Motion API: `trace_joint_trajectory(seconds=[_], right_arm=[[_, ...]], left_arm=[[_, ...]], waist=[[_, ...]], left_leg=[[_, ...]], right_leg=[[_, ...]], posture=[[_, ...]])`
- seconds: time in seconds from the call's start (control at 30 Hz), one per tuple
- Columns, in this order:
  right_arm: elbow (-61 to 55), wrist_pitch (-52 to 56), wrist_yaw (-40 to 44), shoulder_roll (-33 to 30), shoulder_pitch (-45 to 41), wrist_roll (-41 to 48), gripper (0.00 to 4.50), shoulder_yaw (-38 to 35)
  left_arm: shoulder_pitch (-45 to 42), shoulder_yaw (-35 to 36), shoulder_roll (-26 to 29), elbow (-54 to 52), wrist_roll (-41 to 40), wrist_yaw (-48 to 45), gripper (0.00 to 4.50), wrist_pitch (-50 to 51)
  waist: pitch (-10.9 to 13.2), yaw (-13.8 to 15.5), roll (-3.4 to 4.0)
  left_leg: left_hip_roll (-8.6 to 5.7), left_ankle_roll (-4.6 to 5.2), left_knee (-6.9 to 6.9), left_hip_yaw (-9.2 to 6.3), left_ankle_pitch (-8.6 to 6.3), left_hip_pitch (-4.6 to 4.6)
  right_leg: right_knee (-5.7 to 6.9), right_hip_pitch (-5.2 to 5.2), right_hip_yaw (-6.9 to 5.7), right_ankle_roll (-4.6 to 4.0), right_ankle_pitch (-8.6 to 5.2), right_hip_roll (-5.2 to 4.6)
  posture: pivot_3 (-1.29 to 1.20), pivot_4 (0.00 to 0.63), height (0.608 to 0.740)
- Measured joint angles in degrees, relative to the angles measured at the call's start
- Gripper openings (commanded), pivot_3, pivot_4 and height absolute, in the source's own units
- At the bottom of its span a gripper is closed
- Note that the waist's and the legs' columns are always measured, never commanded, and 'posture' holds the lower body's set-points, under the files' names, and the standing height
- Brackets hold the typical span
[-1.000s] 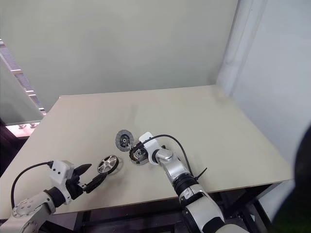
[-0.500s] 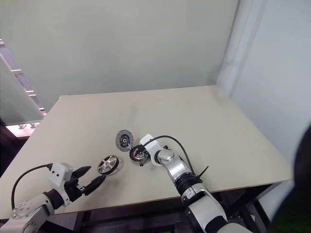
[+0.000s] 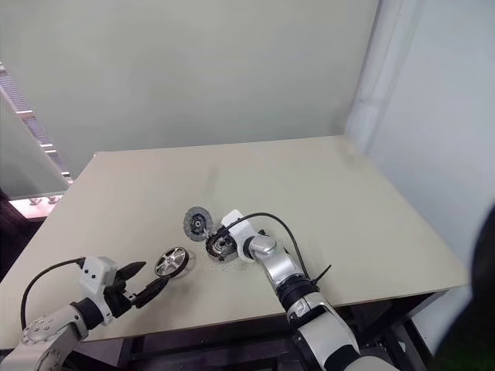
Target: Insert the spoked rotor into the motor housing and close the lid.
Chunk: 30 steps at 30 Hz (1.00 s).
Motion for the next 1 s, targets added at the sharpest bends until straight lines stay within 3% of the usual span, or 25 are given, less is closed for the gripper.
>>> trace_joint_trajectory(seconds=[0.4, 1.0], right_arm=[[7.88, -0.92, -1.98, -0.01, -2.74, -2.97, 0.02, 2.23], [2.86, -3.48, -1.40, 0.22, -3.02, 0.72, 0.02, -0.51]], left_arm=[[0.57, -0.20, -0.05, -0.23, 0.09, 0.62, 4.50, -0.19], [-0.35, -1.02, -0.10, -1.10, 0.08, 1.46, 4.50, 0.35]], waist=[[0.00, 0.02, 0.01], [0.00, 0.00, 0.00]], left_leg=[[0.00, 0.00, -0.02, 0.00, 0.00, 0.03], [0.00, 0.00, -0.09, 0.01, 0.00, 0.02]], right_leg=[[-0.01, 0.03, 0.00, -0.01, 0.00, -0.01], [-0.02, -0.01, 0.01, 0.00, 0.00, 0.00]], posture=[[0.00, 0.000, 0.740], [0.00, 0.000, 0.740]])
